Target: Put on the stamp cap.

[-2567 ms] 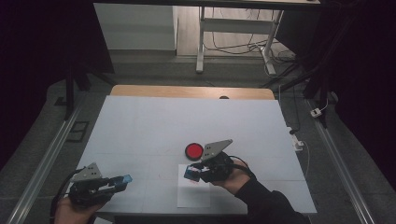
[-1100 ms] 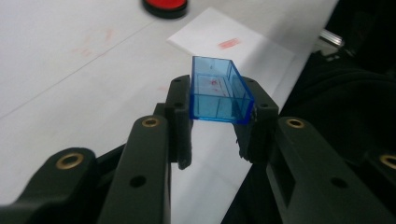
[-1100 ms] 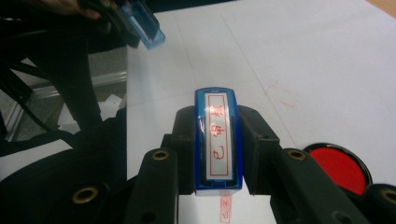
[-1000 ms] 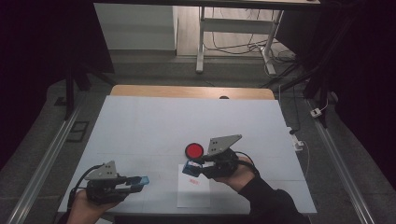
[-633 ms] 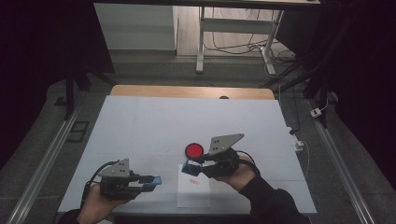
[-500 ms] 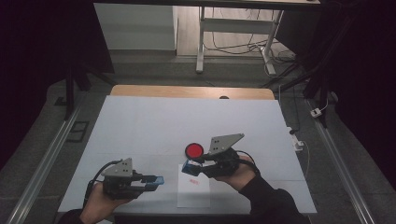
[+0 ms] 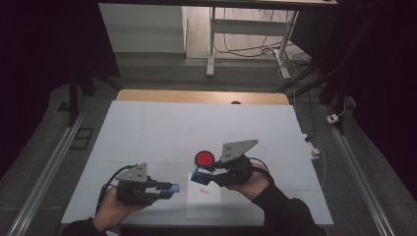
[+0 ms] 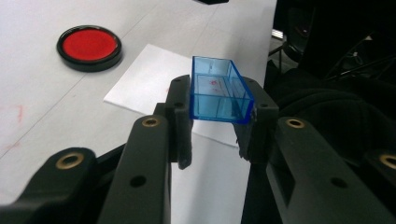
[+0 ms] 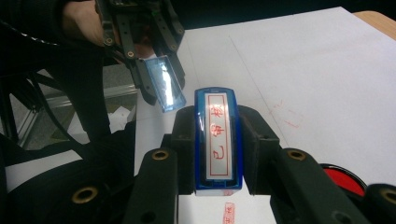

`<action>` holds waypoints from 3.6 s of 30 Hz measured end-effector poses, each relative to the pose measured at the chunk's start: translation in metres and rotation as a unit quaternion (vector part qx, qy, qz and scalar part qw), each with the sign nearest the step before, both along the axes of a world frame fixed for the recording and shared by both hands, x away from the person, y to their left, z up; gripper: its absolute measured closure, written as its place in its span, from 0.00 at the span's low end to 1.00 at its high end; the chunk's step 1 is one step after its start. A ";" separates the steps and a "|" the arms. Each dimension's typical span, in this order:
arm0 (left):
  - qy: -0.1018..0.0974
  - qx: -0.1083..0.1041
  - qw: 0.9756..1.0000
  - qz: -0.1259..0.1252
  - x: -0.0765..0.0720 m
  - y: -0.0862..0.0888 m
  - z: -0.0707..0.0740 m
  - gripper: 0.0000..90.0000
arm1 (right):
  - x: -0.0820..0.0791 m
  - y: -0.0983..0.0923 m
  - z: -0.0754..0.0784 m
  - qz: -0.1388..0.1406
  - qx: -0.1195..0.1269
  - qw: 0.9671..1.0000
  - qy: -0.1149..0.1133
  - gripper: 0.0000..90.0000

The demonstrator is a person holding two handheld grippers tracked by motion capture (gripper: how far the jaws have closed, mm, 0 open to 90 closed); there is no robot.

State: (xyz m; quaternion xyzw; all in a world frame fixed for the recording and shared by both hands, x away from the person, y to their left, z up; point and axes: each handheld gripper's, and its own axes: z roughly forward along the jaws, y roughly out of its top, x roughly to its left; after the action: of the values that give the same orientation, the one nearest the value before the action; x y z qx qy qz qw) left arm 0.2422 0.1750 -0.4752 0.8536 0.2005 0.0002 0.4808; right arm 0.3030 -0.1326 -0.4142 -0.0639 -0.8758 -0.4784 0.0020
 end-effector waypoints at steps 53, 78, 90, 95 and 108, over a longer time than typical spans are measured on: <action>-0.032 -0.012 0.993 -0.114 0.036 -0.044 -0.004 0.76 | -0.007 0.018 -0.001 0.058 0.016 0.998 -0.002 0.79; -0.046 -0.056 0.988 -0.136 0.036 -0.040 -0.006 0.76 | -0.007 0.017 -0.001 0.070 0.031 0.997 0.002 0.78; -0.055 -0.048 0.990 -0.120 0.035 -0.041 -0.006 0.70 | -0.008 0.018 -0.001 0.063 0.032 0.998 -0.003 0.78; -0.059 -0.026 0.993 -0.104 0.033 -0.043 -0.007 0.57 | -0.007 0.016 -0.001 0.059 0.029 0.998 -0.006 0.78; -0.034 0.012 0.999 -0.030 0.032 -0.035 -0.003 0.37 | -0.005 0.012 -0.001 0.041 0.022 0.999 -0.011 0.78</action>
State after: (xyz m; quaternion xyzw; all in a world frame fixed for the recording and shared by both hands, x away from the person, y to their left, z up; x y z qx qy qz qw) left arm 0.2740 0.1399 -0.4786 0.8646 0.1580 0.0171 0.4767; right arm 0.2977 -0.1210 -0.4148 -0.0223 -0.8671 -0.4975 0.0130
